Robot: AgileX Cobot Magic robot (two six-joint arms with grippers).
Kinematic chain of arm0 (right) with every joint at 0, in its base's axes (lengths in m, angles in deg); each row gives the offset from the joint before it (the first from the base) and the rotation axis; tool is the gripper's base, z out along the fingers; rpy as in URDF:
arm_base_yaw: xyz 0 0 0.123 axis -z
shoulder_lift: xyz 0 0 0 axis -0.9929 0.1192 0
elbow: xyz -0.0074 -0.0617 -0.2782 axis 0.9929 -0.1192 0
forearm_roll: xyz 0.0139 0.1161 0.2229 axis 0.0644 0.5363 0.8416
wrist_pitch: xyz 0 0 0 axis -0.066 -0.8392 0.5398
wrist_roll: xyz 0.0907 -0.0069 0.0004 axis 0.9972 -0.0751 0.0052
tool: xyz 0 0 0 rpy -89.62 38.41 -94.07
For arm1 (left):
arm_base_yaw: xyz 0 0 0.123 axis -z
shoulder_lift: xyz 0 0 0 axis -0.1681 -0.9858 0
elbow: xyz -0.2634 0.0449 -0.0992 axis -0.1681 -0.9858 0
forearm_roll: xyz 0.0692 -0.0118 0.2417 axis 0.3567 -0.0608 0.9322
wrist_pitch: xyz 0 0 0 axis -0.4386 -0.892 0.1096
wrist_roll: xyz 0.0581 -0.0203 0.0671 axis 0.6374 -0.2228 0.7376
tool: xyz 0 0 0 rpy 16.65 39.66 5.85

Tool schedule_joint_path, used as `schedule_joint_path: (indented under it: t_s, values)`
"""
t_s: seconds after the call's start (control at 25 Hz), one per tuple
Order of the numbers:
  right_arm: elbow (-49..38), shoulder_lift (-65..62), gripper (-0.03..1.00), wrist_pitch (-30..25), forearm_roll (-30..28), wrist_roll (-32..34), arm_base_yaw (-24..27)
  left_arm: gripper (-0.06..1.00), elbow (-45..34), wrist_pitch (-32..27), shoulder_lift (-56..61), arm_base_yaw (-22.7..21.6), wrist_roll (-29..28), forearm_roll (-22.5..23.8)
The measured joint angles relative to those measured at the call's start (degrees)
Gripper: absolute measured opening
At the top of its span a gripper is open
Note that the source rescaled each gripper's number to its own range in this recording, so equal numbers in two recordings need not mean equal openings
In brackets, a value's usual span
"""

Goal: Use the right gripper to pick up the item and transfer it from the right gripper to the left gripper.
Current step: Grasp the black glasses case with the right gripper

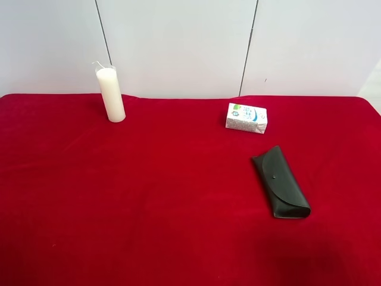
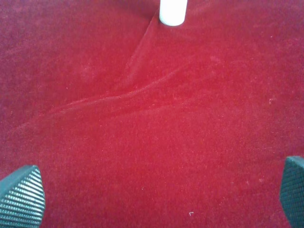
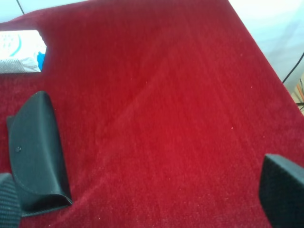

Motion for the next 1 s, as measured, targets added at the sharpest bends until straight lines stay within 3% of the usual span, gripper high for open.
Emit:
schedule_joint_path:
  t_s: [1.0]
  values:
    - [0.0, 0.0, 1.00, 0.1, 2.5, 0.6, 0.0, 1.00, 0.0, 0.0, 0.0, 0.0, 0.0, 0.0]
